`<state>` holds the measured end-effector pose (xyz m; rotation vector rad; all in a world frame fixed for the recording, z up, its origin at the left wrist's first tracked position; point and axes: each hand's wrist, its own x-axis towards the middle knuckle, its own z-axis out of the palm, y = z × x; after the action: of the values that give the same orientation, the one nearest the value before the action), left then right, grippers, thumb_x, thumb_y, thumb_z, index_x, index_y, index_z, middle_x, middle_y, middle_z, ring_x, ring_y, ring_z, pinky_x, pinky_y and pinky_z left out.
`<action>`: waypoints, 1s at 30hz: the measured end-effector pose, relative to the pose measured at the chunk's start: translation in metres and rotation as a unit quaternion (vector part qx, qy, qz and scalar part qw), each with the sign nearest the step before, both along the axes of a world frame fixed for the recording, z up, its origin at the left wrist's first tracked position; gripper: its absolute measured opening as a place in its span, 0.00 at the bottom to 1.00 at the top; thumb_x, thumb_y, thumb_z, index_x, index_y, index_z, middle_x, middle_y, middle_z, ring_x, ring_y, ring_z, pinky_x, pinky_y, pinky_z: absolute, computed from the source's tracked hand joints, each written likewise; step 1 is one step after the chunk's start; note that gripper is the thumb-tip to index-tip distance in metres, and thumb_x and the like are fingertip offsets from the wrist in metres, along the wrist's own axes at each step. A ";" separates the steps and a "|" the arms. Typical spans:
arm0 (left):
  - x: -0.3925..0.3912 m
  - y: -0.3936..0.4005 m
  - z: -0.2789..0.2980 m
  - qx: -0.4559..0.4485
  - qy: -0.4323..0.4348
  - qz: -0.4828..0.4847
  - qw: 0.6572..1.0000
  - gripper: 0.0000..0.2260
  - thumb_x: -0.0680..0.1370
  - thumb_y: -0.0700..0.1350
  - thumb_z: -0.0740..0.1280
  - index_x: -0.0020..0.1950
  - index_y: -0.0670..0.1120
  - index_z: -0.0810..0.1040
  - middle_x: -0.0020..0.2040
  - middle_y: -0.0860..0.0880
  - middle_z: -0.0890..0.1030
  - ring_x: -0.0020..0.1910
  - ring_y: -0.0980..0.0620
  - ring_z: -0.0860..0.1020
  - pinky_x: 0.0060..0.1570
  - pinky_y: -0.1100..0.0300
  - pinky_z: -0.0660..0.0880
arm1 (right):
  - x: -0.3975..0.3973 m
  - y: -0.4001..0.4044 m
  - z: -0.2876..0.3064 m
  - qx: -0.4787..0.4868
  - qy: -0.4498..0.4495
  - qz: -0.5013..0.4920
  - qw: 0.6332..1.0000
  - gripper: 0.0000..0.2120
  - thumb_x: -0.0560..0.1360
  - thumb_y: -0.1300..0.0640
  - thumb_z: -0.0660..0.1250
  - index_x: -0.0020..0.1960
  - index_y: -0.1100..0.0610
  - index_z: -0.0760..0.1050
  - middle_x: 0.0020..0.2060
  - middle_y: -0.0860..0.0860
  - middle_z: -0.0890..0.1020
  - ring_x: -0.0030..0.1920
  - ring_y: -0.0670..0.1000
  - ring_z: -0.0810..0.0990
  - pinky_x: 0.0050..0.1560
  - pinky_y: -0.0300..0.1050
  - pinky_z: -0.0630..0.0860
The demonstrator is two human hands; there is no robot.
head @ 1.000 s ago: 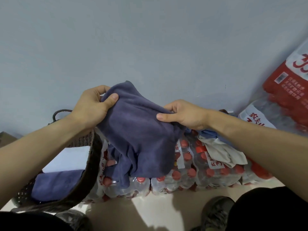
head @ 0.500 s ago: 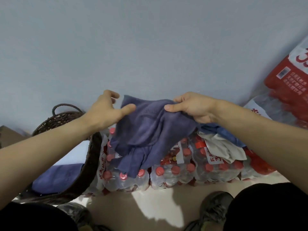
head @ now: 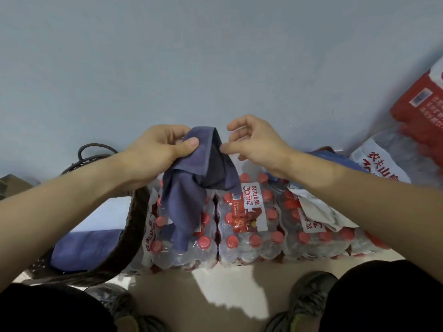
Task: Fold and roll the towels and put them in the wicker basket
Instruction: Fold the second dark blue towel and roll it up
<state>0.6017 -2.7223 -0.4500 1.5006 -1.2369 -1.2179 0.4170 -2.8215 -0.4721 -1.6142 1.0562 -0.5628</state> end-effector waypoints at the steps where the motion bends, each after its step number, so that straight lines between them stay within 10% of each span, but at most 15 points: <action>1: 0.005 0.000 0.001 0.012 0.020 0.005 1.000 0.07 0.82 0.39 0.61 0.47 0.41 0.77 0.40 0.44 0.78 0.37 0.52 0.76 0.38 0.64 0.74 | 0.000 -0.001 -0.010 0.014 0.026 0.042 0.999 0.27 0.67 0.56 0.80 0.62 0.52 0.72 0.53 0.49 0.79 0.48 0.46 0.81 0.44 0.41 0.79; 7: 0.021 0.000 -0.001 0.081 0.025 0.048 0.995 0.08 0.82 0.42 0.61 0.45 0.41 0.74 0.39 0.44 0.77 0.38 0.50 0.74 0.40 0.60 0.72 | 0.026 0.016 -0.090 0.050 0.157 0.276 0.947 0.36 0.64 0.51 0.82 0.68 0.52 0.72 0.61 0.45 0.80 0.60 0.46 0.79 0.63 0.46 0.76; 11: 0.033 0.006 -0.009 0.089 -0.247 -0.027 0.965 0.17 0.73 0.56 0.72 0.51 0.46 0.75 0.43 0.51 0.81 0.41 0.57 0.79 0.39 0.66 0.74 | 0.053 0.043 -0.136 -0.025 0.164 0.278 0.946 0.38 0.64 0.45 0.81 0.69 0.53 0.70 0.63 0.48 0.78 0.61 0.49 0.78 0.63 0.47 0.75; 16: 0.065 0.016 -0.034 0.055 -0.454 -0.075 0.886 0.12 0.76 0.51 0.70 0.49 0.46 0.70 0.39 0.53 0.74 0.36 0.58 0.72 0.30 0.70 0.63 | 0.084 0.053 -0.156 -0.159 0.281 0.340 0.883 0.25 0.73 0.45 0.72 0.63 0.60 0.74 0.55 0.56 0.81 0.55 0.58 0.80 0.53 0.48 0.76; 21: 0.099 0.028 -0.048 0.093 -0.489 -0.076 0.864 0.16 0.77 0.48 0.69 0.37 0.49 0.64 0.34 0.52 0.71 0.32 0.58 0.68 0.29 0.67 0.59 | 0.099 0.045 -0.147 -0.099 0.313 0.366 0.871 0.23 0.75 0.46 0.72 0.58 0.65 0.76 0.52 0.59 0.82 0.53 0.58 0.80 0.55 0.53 0.77; 30: 0.071 0.025 -0.077 0.150 -0.387 -0.122 0.902 0.07 0.77 0.48 0.70 0.45 0.48 0.75 0.42 0.49 0.79 0.42 0.50 0.75 0.39 0.61 0.71 | 0.041 0.069 -0.144 0.151 0.340 0.416 0.830 0.33 0.71 0.33 0.68 0.67 0.55 0.73 0.59 0.51 0.80 0.58 0.55 0.79 0.61 0.50 0.76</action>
<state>0.6732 -2.6969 -0.5273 2.2365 -1.8555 -1.0153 0.4581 -2.7528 -0.6163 -1.8086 0.7378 0.7861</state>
